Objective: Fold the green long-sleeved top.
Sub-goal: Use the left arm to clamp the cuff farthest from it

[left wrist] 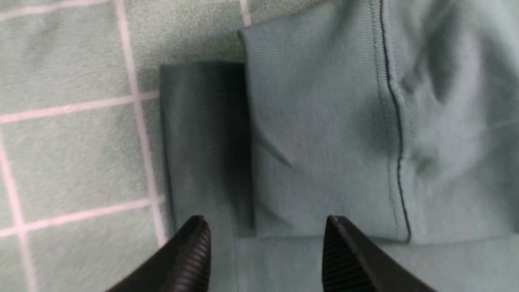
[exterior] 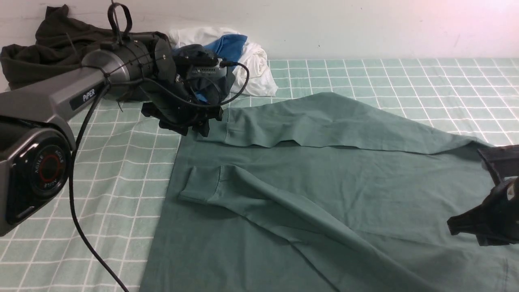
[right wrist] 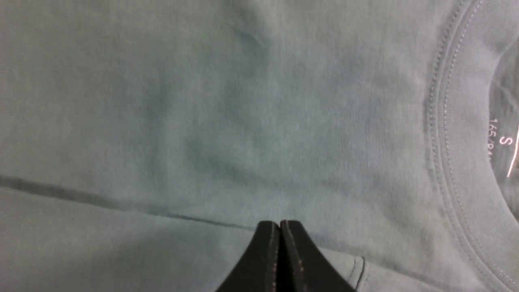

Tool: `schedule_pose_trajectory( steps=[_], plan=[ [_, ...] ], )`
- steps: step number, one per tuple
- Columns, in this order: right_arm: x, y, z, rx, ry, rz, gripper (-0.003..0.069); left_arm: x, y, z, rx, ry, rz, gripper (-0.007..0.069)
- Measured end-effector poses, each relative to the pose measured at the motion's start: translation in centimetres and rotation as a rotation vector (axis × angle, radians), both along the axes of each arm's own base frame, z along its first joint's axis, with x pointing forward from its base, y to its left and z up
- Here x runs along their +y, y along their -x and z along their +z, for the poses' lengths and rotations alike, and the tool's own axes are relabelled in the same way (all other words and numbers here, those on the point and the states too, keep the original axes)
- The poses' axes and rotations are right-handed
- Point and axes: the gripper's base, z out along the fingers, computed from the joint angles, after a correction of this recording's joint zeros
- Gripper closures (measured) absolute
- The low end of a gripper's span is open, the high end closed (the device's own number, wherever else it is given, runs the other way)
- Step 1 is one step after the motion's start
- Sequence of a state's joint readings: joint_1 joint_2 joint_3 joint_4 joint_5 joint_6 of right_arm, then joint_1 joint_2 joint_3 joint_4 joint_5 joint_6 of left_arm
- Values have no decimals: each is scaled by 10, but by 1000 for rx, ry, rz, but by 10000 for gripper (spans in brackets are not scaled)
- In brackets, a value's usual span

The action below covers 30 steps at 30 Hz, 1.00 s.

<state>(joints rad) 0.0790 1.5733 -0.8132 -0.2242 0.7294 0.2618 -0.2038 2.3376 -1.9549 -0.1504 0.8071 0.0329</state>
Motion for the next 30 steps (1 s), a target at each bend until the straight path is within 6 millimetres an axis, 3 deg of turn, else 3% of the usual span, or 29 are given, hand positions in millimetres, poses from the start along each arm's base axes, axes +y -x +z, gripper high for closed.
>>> schedule_pose_trajectory(
  steps=[8,12,17,22,24,26,27,30],
  plan=[
    [0,0,0,-1,-7,-5,673,-5,-5,-9,-40,24,8,288],
    [1,0,0,0,-9,-7,673,-8,-5,-10,-44,18,-11,379],
    [2,0,0,-5,-21,-9,673,-19,0,-10,-31,-2,-98,582],
    [3,0,0,-4,-38,-9,673,-26,7,5,14,-18,-165,608],
    [5,0,1,-7,-60,-5,673,-31,15,33,10,-18,-194,608],
    [6,1,3,-11,-68,0,673,-32,20,48,-1,-15,-203,608],
    [7,2,9,-22,-83,7,673,-35,30,77,-28,-9,-218,608],
    [9,3,27,-63,-104,33,673,-35,56,133,-70,4,-247,608]
  ],
)
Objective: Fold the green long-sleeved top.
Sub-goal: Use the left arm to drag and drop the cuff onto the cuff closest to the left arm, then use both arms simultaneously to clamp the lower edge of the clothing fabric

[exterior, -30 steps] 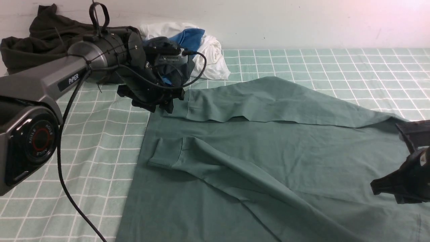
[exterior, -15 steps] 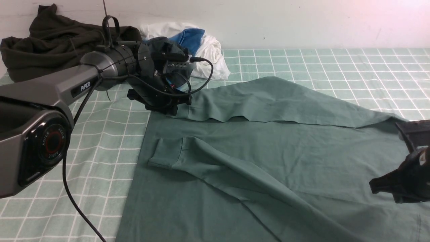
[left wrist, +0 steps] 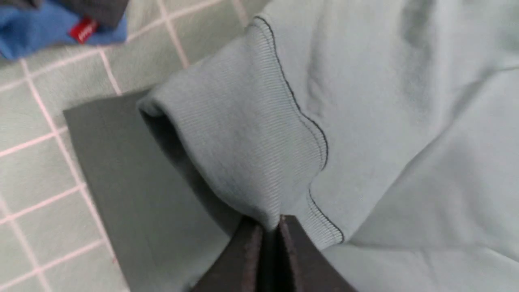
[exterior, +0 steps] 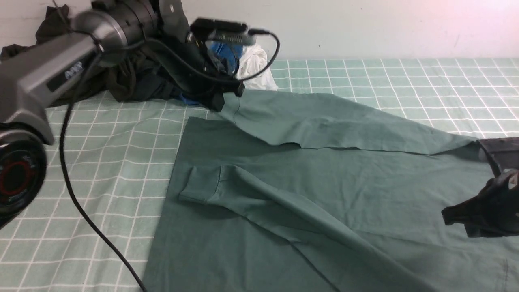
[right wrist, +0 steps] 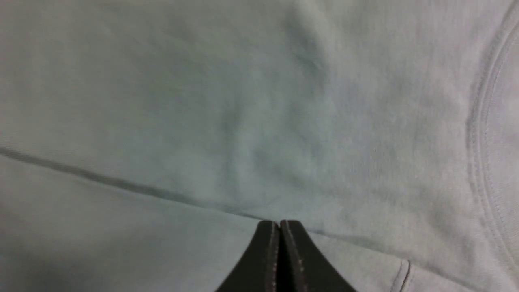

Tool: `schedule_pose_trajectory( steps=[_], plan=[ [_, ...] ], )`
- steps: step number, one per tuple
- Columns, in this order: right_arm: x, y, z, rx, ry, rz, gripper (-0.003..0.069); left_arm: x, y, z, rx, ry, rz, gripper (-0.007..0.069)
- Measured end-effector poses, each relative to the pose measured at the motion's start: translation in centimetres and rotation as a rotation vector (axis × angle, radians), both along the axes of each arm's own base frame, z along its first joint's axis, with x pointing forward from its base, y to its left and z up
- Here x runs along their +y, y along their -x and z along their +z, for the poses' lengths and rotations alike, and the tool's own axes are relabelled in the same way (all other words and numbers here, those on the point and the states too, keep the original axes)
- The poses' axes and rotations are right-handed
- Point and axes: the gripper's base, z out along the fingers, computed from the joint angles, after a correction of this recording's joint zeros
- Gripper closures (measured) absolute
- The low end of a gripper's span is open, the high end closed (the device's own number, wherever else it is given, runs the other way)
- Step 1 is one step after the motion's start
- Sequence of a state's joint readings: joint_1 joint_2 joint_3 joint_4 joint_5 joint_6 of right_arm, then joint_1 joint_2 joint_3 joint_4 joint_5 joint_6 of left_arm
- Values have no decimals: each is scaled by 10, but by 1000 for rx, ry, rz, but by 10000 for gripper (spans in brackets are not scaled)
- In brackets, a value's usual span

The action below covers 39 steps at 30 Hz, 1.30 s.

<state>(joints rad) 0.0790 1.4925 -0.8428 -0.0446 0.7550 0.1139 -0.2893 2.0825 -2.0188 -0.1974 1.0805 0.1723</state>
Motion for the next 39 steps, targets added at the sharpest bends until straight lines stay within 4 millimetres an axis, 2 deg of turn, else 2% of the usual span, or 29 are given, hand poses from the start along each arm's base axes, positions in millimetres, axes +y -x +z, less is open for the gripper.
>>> schedule_pose_trajectory(
  steps=[1,2,3,5,6,7,8,9,11,13,16,17,18,20,23,24,25,26,29,30,31,33,35,36,39],
  plan=[
    [1,1,7,-17,-10,4,673,1,8,13,-6,3,-7,608],
    [1,1,8,-18,-11,6,673,1,10,16,-7,3,-10,608],
    [2,6,20,-43,-24,20,673,4,24,34,-6,5,-19,608],
    [4,12,32,-69,-46,35,673,9,44,53,3,6,-19,608],
    [5,18,40,-83,-62,48,673,13,57,58,17,6,-15,608],
    [5,18,41,-88,-65,52,673,14,59,59,19,6,-14,608],
    [7,26,53,-120,-89,75,673,20,79,61,41,7,-1,608],
    [8,27,54,-125,-97,75,673,20,81,61,44,7,2,608],
    [12,36,68,-176,-139,115,673,29,113,55,81,21,12,608],
    [15,41,74,-192,-160,150,673,33,135,46,110,40,15,608],
    [26,45,75,-179,-170,228,673,39,164,20,153,61,4,608],
    [32,47,74,-171,-170,262,673,41,174,6,174,68,6,608],
    [34,47,74,-170,-170,272,673,41,176,1,181,68,7,608],
    [44,50,74,-159,-168,325,673,46,191,-33,229,51,12,595],
    [51,55,73,-131,-161,369,673,50,200,-60,254,27,14,560],
    [51,56,72,-124,-159,374,673,51,202,-63,258,22,11,551],
    [54,60,71,-84,-158,397,673,53,207,-74,272,3,-10,498],
    [55,60,71,-80,-159,399,673,53,208,-76,277,0,-13,485],
    [61,71,70,-6,-161,448,673,54,213,-79,284,-27,-89,347],
    [61,73,70,5,-161,452,673,54,213,-78,285,-29,-95,330],
    [64,80,71,38,-161,480,673,53,217,-75,298,-38,-138,278],
    [68,92,75,83,-161,521,673,47,226,-71,316,-59,-214,230],
    [70,99,78,90,-161,547,673,42,235,-67,333,-85,-277,214],
    [73,108,83,83,-160,575,673,35,246,-67,357,-140,-366,203],
    [75,120,91,49,-151,615,673,24,265,-74,384,-263,-513,196]
  ],
)
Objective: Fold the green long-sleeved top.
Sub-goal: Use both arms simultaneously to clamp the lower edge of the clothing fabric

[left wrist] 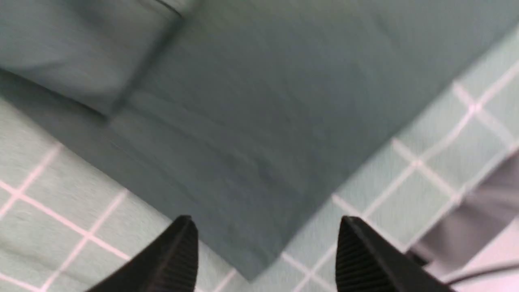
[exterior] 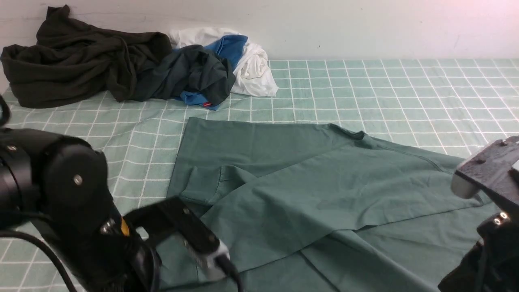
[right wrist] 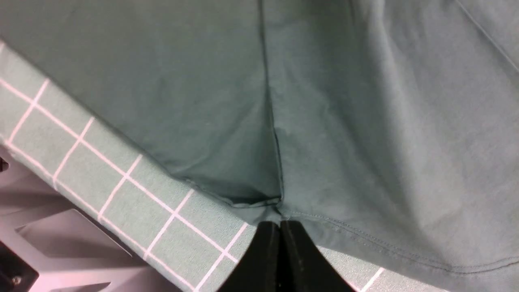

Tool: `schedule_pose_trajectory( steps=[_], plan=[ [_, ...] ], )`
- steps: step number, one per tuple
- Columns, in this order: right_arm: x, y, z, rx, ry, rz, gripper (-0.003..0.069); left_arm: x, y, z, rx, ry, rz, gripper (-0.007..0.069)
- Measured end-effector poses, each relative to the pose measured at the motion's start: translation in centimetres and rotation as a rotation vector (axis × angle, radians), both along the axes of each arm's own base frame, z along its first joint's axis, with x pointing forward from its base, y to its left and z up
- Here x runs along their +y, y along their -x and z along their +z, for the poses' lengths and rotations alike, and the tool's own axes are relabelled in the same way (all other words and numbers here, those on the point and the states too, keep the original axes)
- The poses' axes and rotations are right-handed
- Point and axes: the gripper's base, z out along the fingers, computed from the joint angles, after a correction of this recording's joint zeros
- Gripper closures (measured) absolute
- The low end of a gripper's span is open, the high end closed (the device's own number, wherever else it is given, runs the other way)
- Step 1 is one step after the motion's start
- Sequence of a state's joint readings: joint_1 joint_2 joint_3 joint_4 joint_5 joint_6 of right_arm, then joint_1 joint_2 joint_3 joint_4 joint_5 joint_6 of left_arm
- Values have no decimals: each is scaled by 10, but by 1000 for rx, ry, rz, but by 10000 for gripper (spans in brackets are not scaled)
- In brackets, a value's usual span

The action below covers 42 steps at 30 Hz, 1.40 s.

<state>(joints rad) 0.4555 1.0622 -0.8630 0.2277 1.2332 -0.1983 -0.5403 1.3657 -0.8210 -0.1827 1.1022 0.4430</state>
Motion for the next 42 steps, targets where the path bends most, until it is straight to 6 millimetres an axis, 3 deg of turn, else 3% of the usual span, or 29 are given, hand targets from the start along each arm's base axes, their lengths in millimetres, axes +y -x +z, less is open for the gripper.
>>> schedule_pose_trajectory(
  steps=[5,7,12,16,23,31,36,42],
  plan=[
    [-2,8,6,-43,10,24,673,-7,22,-31,3,-133,-192,196],
    [-3,8,6,-49,21,24,673,-8,31,-52,20,-173,-261,195],
    [-4,8,7,-54,22,23,673,-12,32,-77,27,-190,-314,195],
    [-4,7,7,-55,22,23,673,-14,30,-77,2,-189,-288,228],
    [-4,7,7,-55,22,23,673,-14,27,-78,-29,-198,-215,372],
    [-4,7,7,-58,25,33,673,-15,25,-77,-45,-194,-209,601],
    [-4,8,7,-66,32,60,673,-17,24,-69,-41,-184,-196,615],
    [-4,8,7,-78,42,97,673,-20,23,-37,-82,-142,-182,615]
  ],
)
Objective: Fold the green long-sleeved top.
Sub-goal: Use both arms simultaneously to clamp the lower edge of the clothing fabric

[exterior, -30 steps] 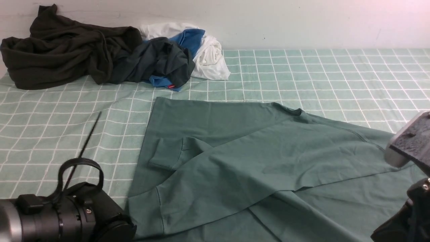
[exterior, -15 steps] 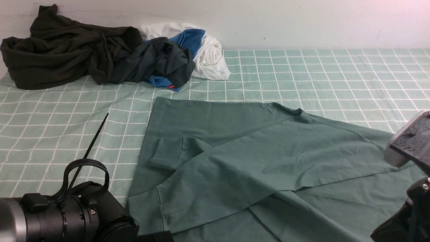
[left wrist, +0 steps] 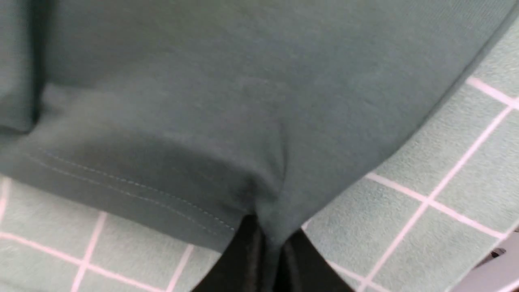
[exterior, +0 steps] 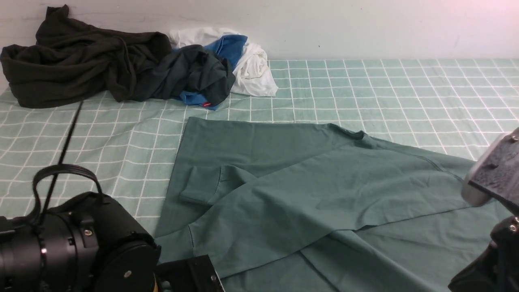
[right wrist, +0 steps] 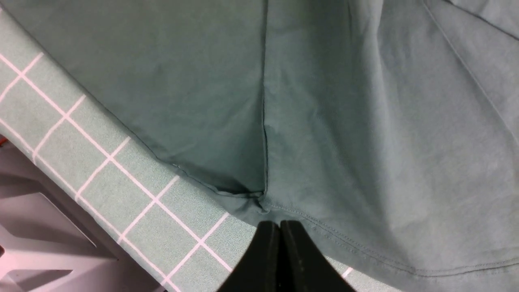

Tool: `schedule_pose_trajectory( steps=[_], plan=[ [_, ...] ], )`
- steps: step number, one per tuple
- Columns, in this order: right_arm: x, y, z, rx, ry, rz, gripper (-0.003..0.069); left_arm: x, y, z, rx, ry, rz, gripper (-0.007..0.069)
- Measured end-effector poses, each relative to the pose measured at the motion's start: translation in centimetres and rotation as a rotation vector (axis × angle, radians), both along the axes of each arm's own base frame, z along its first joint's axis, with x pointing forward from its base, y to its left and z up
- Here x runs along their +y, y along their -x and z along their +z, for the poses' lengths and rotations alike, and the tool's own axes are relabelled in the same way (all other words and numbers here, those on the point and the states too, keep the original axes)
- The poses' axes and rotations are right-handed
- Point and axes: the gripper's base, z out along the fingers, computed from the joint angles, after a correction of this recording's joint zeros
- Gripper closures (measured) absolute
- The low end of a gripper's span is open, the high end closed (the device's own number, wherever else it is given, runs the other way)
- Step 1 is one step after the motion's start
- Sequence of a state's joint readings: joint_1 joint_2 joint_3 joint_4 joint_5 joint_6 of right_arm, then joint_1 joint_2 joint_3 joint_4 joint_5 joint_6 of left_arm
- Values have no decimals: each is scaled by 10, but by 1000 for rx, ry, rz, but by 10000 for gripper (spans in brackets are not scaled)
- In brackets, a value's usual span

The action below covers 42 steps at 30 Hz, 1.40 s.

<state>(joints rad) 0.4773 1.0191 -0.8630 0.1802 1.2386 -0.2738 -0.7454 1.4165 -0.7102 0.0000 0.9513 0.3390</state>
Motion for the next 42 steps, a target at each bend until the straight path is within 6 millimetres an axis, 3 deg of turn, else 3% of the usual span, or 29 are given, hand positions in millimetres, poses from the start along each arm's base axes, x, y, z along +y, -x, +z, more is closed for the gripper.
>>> schedule_pose_trajectory(
  steps=[5,8,9,14,16,19,22,28,32,38,42],
  plan=[
    [-1,1,-7,-15,37,93,634,10,7,13,22,-55,1,615],
    [-4,8,-36,20,74,182,529,19,16,14,51,-94,10,615],
    [-4,9,-38,25,78,188,529,20,17,14,53,-98,9,615],
    [-12,14,-79,-25,158,313,252,37,33,4,85,-146,4,615],
    [-14,12,-85,-68,178,332,189,38,35,2,79,-140,4,615],
    [-16,9,-96,-105,223,369,127,37,35,2,68,-117,8,615],
    [-18,5,-111,-94,286,437,112,33,34,1,54,-73,22,615],
    [-13,-6,-133,-44,329,500,132,29,33,1,43,-27,40,616],
    [-11,-12,-147,7,347,533,190,29,33,1,42,-22,42,616],
    [-11,-11,-149,25,362,585,438,28,33,1,38,-18,43,617],
    [-11,-11,-134,-18,356,567,623,26,30,4,28,-9,43,617]
  ],
)
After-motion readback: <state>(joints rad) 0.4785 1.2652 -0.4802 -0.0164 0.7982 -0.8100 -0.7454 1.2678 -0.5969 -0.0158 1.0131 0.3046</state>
